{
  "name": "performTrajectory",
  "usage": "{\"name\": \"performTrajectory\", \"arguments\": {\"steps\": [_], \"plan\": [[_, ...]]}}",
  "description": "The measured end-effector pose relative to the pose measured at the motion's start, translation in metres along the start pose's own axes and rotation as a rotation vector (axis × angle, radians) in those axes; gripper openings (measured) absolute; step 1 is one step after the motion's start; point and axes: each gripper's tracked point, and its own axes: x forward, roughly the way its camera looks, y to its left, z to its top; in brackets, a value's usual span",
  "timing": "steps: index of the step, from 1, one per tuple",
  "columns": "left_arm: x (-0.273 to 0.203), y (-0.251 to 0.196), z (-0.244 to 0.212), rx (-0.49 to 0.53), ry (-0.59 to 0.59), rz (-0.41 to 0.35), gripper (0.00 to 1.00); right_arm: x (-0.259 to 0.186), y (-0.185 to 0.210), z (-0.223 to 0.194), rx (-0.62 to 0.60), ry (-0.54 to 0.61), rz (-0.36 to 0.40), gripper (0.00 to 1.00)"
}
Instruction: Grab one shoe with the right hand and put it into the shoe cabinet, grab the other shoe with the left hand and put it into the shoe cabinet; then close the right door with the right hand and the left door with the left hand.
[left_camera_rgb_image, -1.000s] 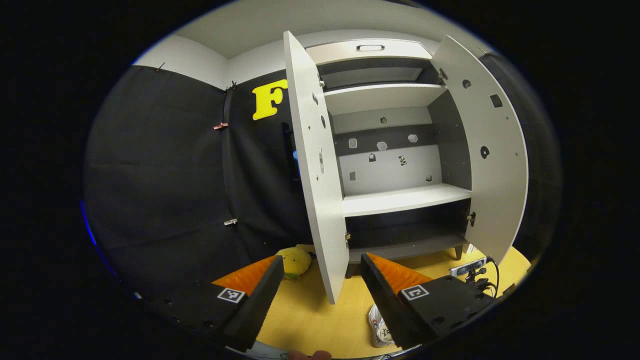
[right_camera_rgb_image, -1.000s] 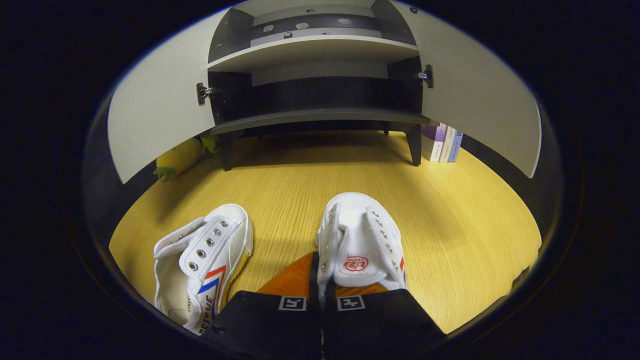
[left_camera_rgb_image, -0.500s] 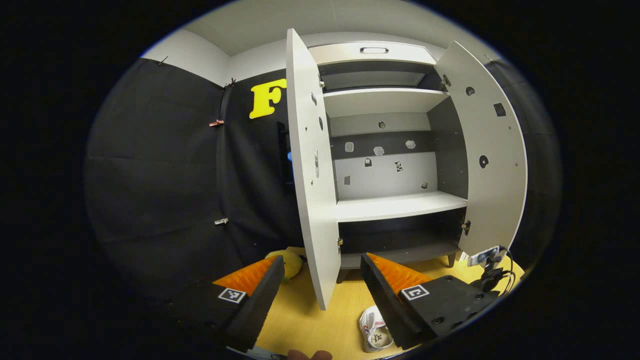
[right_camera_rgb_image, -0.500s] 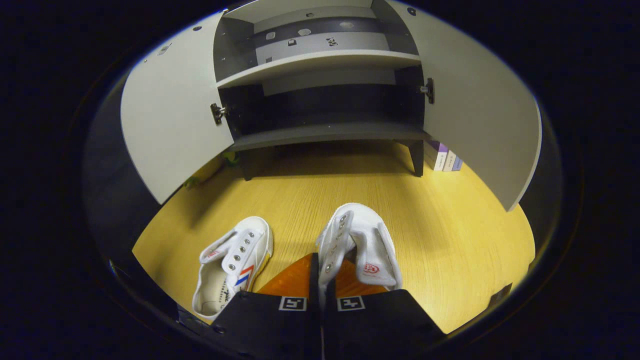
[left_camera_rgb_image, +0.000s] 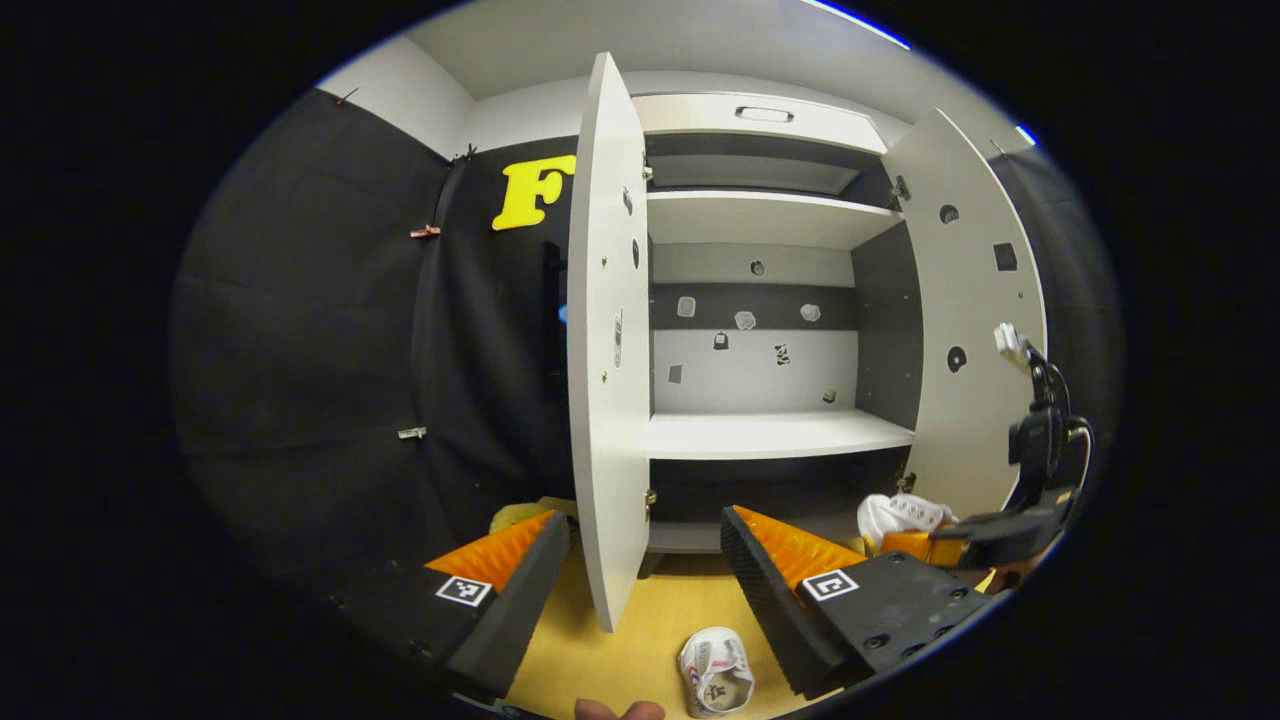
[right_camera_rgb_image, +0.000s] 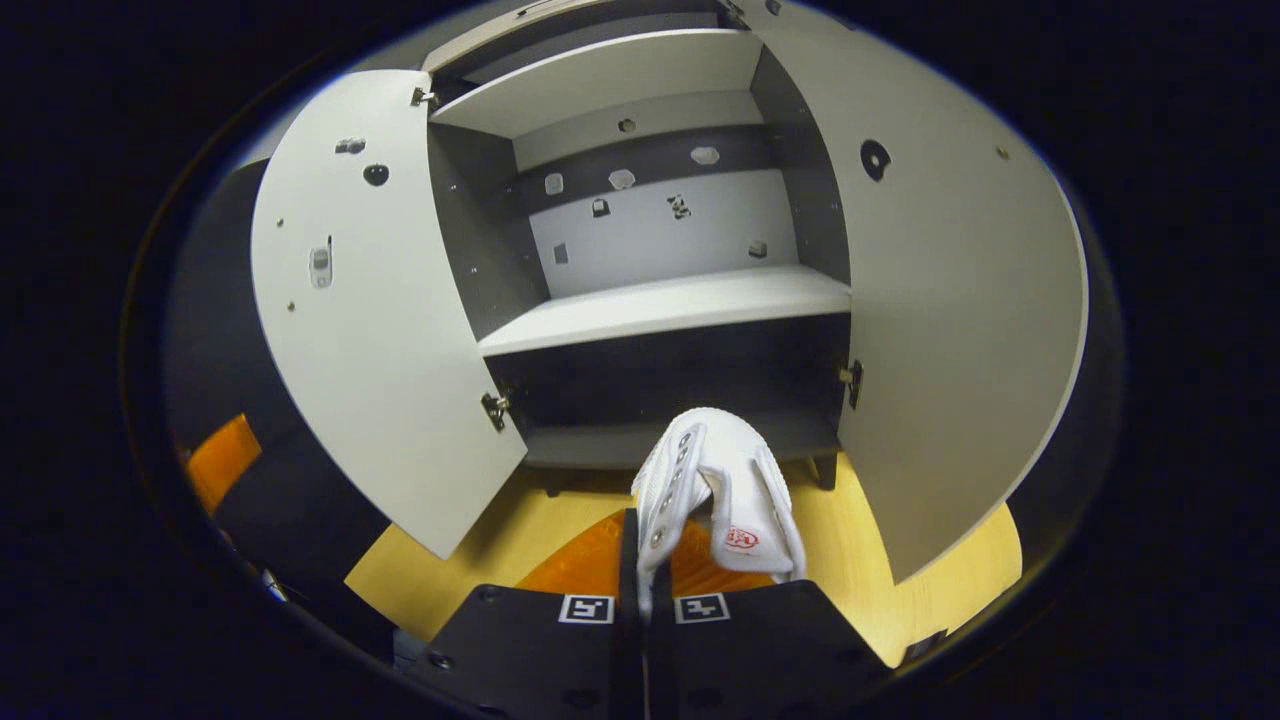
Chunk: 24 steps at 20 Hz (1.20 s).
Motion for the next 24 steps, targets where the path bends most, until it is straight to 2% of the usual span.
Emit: {"name": "performTrajectory", "arguments": {"steps": [6,11,17,22,24], "plan": [[0.006,-0.006,-0.003,0.024,-0.006,-0.034,0.96,0.042,0.0,0.107,-0.053,-0.071,-0.023,0.07],[0.016,-0.007,-0.006,0.008,0.012,-0.046,0.96,0.11,-0.013,0.176,-0.106,-0.103,-0.06,0.07],[0.024,-0.008,-0.005,0.007,0.021,-0.058,0.97,0.208,-0.034,0.21,-0.201,-0.041,-0.131,0.07],[0.025,-0.014,-0.009,-0.022,0.046,-0.071,0.97,0.277,-0.054,0.216,-0.279,0.047,-0.203,0.07],[0.024,-0.013,-0.013,-0.018,0.053,-0.066,0.96,0.297,-0.061,0.213,-0.354,0.083,-0.239,0.07]]}}
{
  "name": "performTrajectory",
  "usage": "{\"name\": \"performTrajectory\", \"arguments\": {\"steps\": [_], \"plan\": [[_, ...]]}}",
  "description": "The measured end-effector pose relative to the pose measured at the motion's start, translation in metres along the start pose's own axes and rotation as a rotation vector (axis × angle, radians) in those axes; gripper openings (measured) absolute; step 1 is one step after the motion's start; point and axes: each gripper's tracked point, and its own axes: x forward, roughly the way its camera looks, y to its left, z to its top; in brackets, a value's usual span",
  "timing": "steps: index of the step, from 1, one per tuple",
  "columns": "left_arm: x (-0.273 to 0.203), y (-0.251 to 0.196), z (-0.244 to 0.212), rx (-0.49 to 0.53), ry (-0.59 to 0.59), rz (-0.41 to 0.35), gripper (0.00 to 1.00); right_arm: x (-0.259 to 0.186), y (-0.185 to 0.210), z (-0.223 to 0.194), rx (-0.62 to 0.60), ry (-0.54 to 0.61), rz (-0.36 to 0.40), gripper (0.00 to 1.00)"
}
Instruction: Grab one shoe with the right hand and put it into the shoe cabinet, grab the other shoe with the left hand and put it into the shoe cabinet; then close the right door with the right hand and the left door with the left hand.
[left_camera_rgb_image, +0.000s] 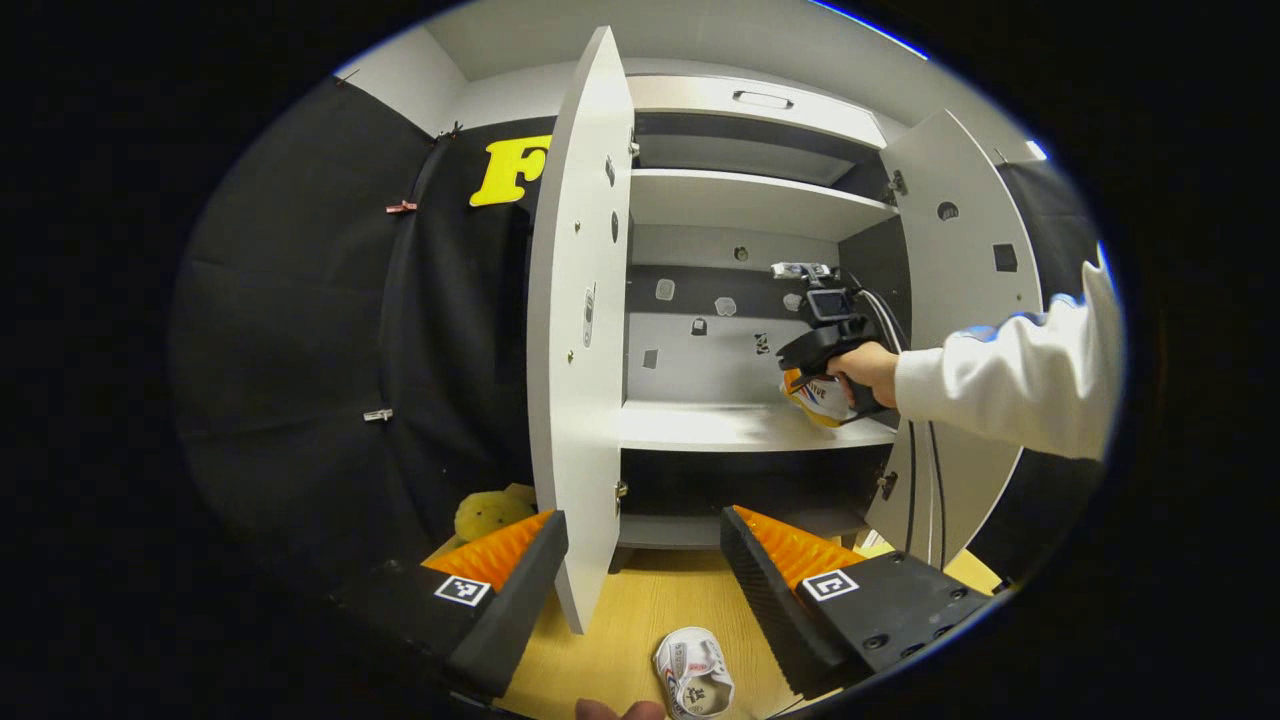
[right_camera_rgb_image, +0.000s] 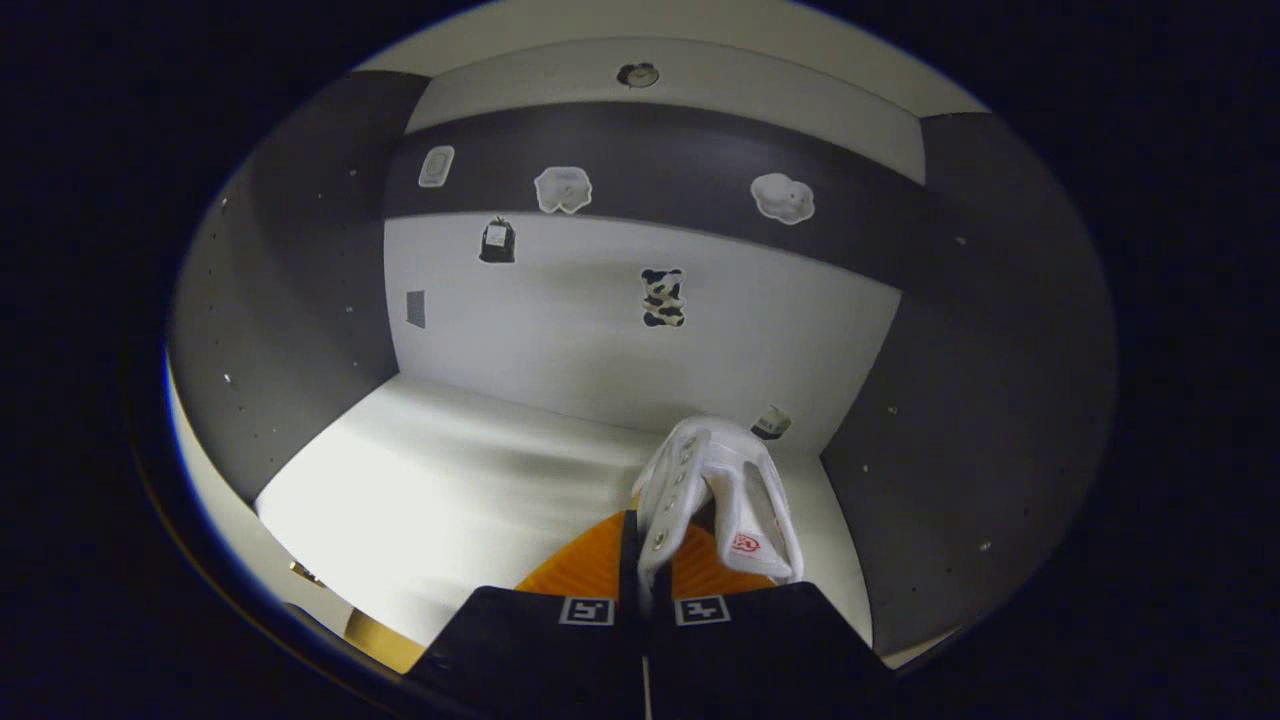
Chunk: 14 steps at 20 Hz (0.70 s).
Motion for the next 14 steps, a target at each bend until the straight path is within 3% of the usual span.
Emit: {"name": "performTrajectory", "arguments": {"steps": [3,7,9,12,13,14], "plan": [[-0.002,0.001,-0.005,-0.011,0.017,0.006,0.97,0.02,0.002,-0.01,-0.072,0.039,-0.03,0.07],[-0.005,0.004,-0.007,-0.018,0.025,0.016,0.98,0.022,0.005,-0.022,-0.044,0.087,-0.042,0.08],[-0.006,0.001,-0.008,-0.02,0.026,0.01,0.98,0.017,0.004,-0.02,-0.033,0.083,-0.038,0.19],[-0.005,0.001,-0.004,-0.016,0.016,0.011,0.96,-0.007,0.01,-0.017,0.025,0.045,0.006,0.49],[-0.005,0.0,-0.003,-0.021,0.012,0.01,0.96,-0.017,0.013,-0.014,0.057,0.02,0.034,0.55],[-0.006,-0.001,-0.001,-0.027,0.01,0.005,0.96,-0.03,0.019,-0.011,0.096,-0.012,0.067,0.77]]}}
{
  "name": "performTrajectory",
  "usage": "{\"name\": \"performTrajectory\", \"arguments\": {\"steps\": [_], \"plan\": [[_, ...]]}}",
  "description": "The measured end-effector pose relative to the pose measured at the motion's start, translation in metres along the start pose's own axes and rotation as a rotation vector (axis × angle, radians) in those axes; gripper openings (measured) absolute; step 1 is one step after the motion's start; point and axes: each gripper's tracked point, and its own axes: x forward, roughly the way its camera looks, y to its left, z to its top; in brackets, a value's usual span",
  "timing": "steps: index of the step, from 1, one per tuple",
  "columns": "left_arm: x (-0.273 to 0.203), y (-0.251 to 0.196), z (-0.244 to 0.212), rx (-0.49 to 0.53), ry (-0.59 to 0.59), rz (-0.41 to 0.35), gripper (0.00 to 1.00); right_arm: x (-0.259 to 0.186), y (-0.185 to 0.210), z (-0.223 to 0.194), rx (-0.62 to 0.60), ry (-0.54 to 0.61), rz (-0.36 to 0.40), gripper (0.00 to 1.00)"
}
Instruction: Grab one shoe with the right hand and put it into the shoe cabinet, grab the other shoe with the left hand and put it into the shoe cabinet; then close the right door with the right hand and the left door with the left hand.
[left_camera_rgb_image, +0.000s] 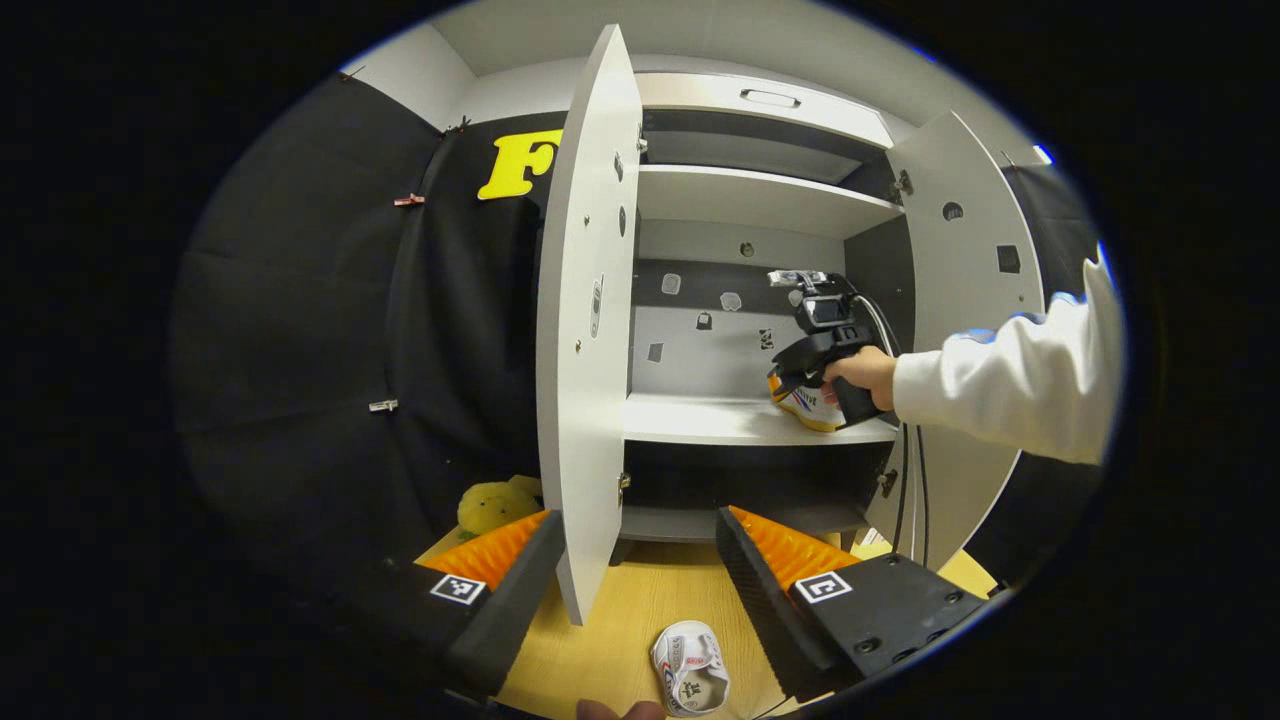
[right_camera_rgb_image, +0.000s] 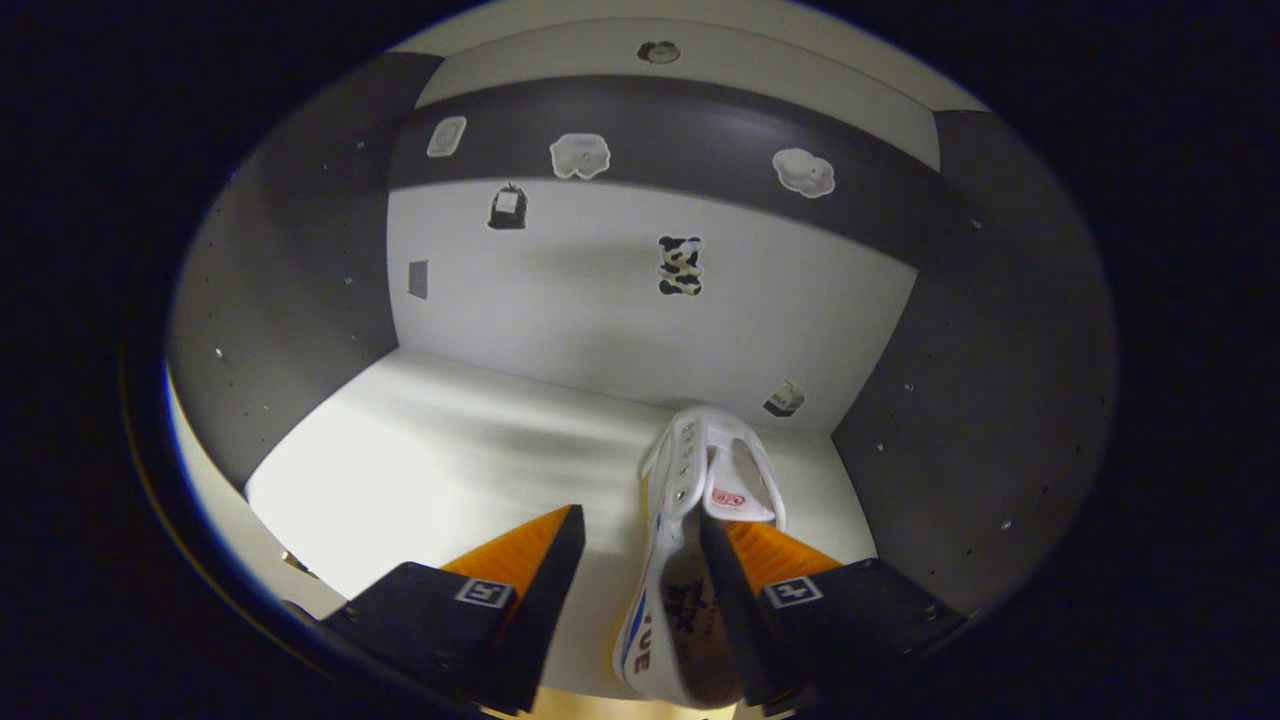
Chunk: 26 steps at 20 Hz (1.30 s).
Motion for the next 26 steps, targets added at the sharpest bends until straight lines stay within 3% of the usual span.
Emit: {"name": "performTrajectory", "arguments": {"steps": [2,6,11,14,18,20,22,26], "plan": [[-0.005,-0.006,0.001,-0.006,-0.004,-0.014,0.96,-0.029,0.001,0.009,0.066,-0.077,0.034,0.99],[-0.015,-0.012,0.005,-0.007,-0.015,-0.028,0.96,-0.099,-0.006,0.023,0.156,-0.244,0.042,0.99],[-0.027,-0.014,0.011,0.009,-0.043,-0.028,0.96,-0.199,-0.005,0.021,0.142,-0.432,0.07,0.99],[-0.03,-0.014,0.012,0.027,-0.05,-0.022,0.96,-0.245,-0.007,0.007,0.093,-0.525,0.038,0.99],[-0.026,-0.019,0.01,0.017,-0.072,-0.023,0.96,-0.284,0.019,-0.04,0.159,-0.46,0.124,0.99],[-0.023,-0.022,0.004,0.012,-0.091,-0.03,0.96,-0.303,0.017,-0.054,0.181,-0.467,0.123,0.98],[-0.023,-0.026,-0.012,0.031,-0.108,-0.051,0.96,-0.325,0.006,-0.062,0.152,-0.519,0.069,0.98],[-0.023,-0.042,-0.085,0.116,-0.038,-0.131,0.96,-0.36,0.002,-0.078,0.142,-0.533,0.041,0.98]]}}
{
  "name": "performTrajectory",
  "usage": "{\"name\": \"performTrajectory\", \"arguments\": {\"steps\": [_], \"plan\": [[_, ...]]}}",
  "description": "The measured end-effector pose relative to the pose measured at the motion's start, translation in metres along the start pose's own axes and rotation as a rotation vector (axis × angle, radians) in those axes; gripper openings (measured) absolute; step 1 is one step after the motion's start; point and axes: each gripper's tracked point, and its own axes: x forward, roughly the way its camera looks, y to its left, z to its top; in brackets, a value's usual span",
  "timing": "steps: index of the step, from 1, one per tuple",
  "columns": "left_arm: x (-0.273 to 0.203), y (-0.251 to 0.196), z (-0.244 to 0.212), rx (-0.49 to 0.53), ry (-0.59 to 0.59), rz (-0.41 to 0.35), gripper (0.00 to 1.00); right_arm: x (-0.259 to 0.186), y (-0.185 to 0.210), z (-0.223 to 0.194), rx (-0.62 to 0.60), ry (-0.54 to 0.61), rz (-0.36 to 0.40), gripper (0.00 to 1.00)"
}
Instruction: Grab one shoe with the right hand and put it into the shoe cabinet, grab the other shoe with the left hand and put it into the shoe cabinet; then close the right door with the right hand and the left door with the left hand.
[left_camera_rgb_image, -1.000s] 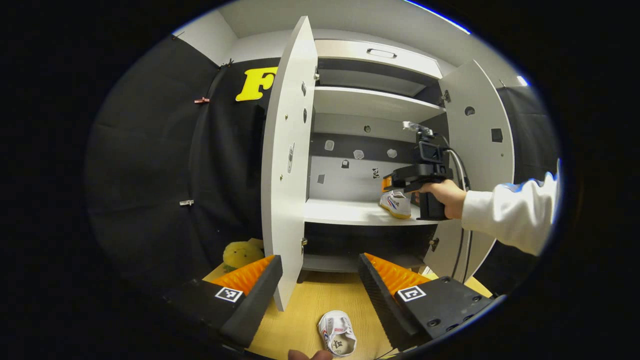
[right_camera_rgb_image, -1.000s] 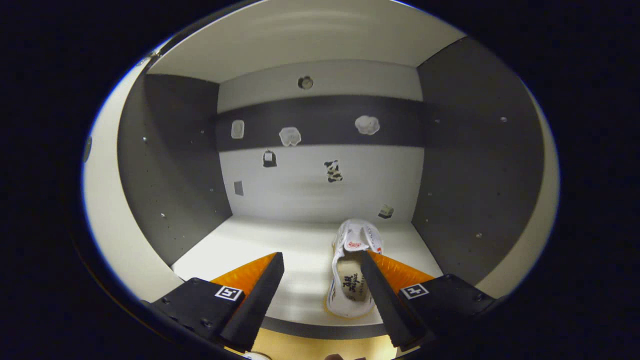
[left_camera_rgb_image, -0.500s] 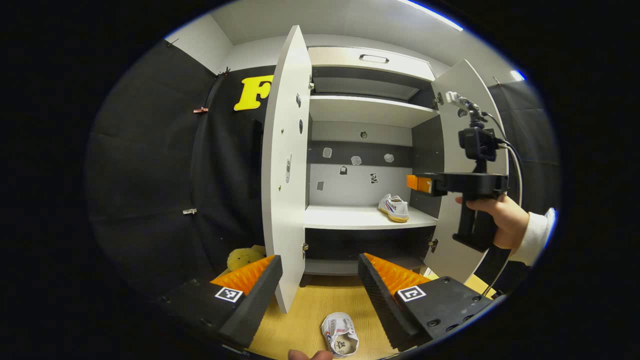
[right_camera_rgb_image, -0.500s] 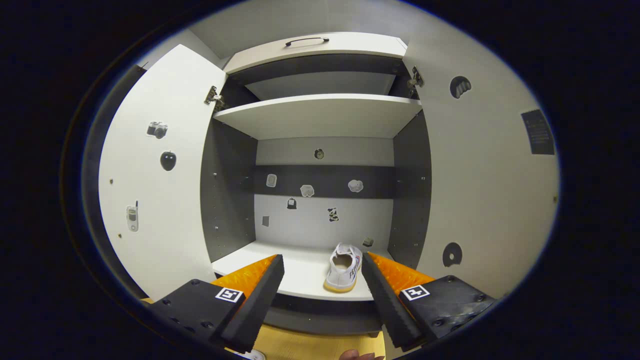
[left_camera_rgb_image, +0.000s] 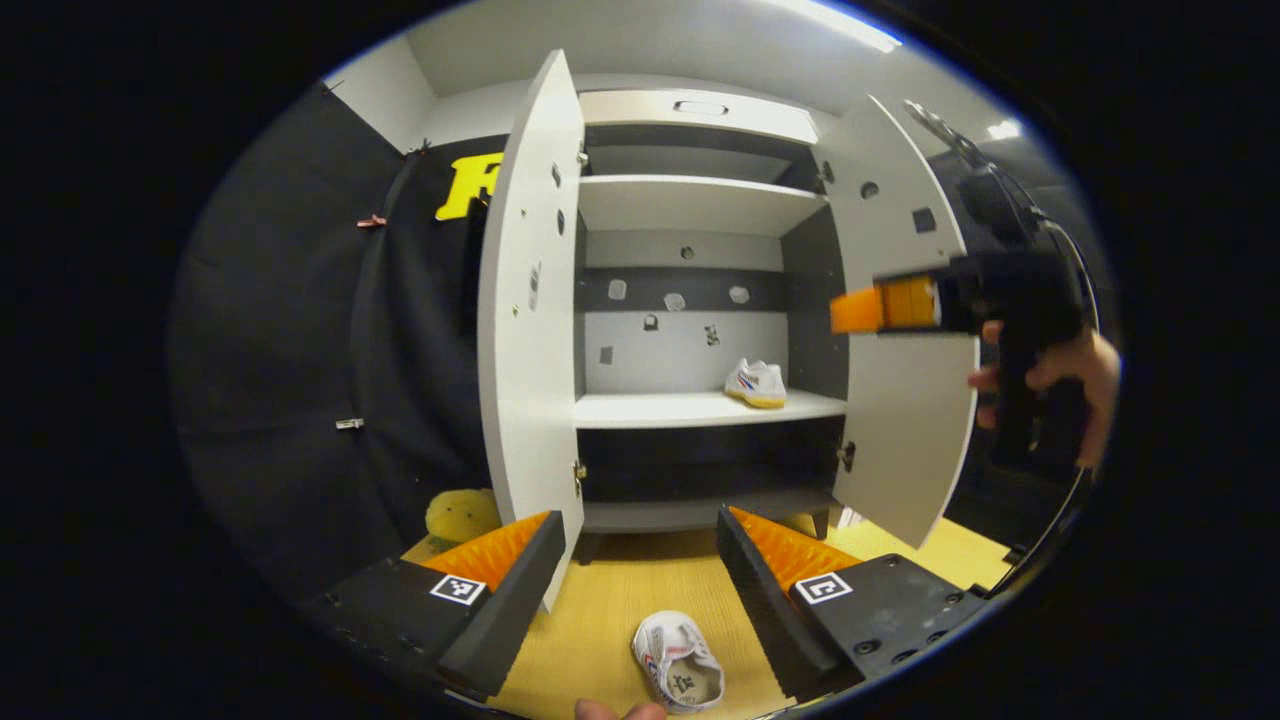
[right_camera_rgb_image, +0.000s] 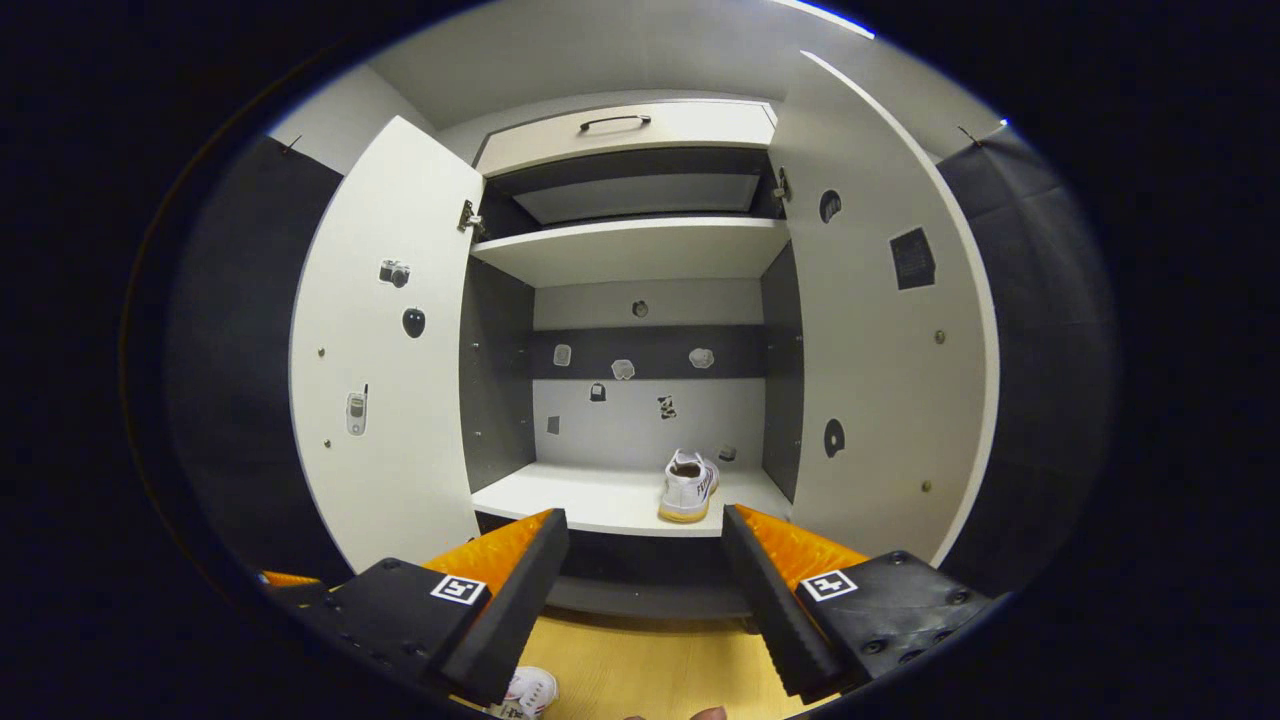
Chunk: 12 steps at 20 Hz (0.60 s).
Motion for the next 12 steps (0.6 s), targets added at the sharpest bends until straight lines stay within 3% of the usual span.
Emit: {"name": "performTrajectory", "arguments": {"steps": [6,12], "plan": [[0.003,-0.011,-0.142,0.014,0.271,-0.01,0.94,-0.035,-0.021,0.032,0.062,-0.06,-0.05,0.98],[0.03,-0.014,-0.231,-0.002,0.415,-0.017,0.9,-0.07,-0.059,0.047,0.019,-0.079,-0.118,0.99]]}}
